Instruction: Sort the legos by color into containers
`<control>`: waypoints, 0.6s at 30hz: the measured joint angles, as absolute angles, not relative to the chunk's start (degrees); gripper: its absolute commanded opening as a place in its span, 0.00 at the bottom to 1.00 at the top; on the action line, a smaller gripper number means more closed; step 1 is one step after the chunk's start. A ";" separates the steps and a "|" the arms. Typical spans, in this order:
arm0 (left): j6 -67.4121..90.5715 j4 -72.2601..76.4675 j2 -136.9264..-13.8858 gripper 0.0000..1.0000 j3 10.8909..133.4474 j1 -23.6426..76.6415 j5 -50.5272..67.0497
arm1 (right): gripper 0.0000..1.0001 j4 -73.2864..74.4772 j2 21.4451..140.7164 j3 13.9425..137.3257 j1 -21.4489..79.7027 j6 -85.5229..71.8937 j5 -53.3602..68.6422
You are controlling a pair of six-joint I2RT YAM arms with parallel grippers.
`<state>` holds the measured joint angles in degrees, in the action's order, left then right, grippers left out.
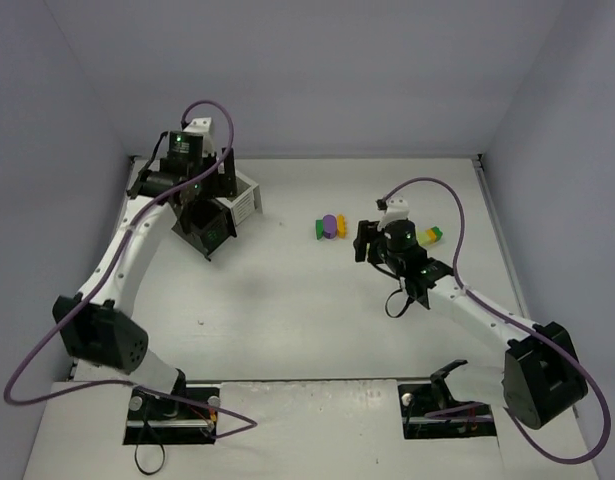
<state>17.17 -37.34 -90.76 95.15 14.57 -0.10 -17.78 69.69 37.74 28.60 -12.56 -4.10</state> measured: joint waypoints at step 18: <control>17.82 -32.62 -79.72 0.81 74.54 21.58 3.29 | 0.75 -10.00 87.77 45.71 23.16 -22.13 -7.53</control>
